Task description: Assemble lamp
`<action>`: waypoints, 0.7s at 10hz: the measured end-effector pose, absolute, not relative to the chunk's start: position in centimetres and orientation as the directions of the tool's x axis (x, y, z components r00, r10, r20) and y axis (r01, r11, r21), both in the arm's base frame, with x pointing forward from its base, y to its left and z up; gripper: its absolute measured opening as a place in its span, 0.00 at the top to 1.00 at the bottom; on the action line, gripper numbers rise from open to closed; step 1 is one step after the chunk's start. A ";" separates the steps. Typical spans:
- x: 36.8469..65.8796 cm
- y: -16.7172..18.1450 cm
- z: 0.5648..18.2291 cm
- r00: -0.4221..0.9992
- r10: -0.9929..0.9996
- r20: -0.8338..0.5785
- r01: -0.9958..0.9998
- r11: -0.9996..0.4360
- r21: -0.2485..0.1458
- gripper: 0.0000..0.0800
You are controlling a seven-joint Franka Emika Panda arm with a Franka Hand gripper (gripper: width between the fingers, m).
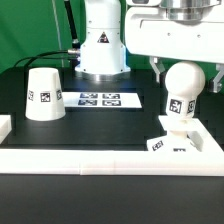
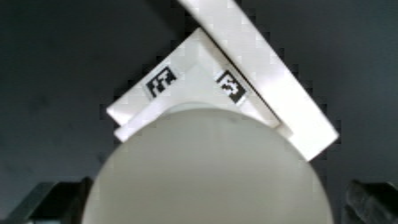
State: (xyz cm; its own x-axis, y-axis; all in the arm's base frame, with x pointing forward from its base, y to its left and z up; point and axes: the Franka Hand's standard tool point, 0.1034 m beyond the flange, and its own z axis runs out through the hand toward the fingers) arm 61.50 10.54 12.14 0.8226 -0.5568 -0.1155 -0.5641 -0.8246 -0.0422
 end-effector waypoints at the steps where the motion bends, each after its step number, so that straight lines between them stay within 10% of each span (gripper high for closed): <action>1: 61.5 10.5 12.1 0.871 -0.479 -0.110 -0.486 -0.872 -0.049 0.13; 7: 61.5 10.2 12.1 0.996 0.059 -0.066 0.053 -0.995 -0.088 0.13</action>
Offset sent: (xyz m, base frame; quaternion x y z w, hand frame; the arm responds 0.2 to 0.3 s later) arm -0.0041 -0.0072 0.0018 -0.0223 0.0095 -0.1929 0.9809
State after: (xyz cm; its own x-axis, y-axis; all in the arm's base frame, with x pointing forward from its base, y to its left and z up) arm 61.52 10.23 12.14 0.9961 0.0587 -0.0661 0.0528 -0.9947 -0.0878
